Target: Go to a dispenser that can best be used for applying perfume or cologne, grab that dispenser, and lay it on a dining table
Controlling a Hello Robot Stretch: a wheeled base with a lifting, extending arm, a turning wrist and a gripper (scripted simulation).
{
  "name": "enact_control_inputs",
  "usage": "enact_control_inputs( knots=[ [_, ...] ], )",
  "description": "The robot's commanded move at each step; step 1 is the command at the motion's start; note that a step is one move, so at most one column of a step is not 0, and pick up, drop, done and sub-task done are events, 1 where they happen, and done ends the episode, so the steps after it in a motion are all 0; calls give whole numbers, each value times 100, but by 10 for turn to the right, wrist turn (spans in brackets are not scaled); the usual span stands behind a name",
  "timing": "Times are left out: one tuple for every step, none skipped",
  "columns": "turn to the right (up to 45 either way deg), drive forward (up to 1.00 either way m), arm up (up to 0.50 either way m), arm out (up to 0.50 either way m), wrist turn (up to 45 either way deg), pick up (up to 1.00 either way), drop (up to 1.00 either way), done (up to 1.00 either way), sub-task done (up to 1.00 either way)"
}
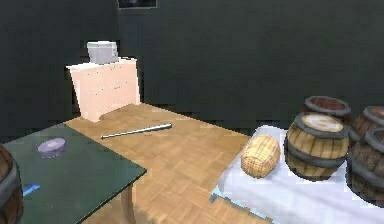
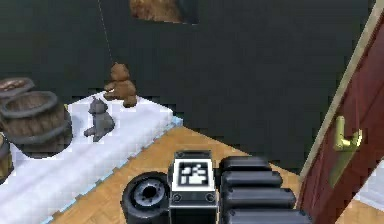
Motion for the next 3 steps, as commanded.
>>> enact_control_inputs(
  knots=[
    [0, 55, 0, 0, 0, 0, 0, 0, 0],
    [450, 0, 0, 0, 0, 0, 0, 0, 0],
    [450, 0, 0, 0, 0, 0, 0, 0, 0]
  ],
)
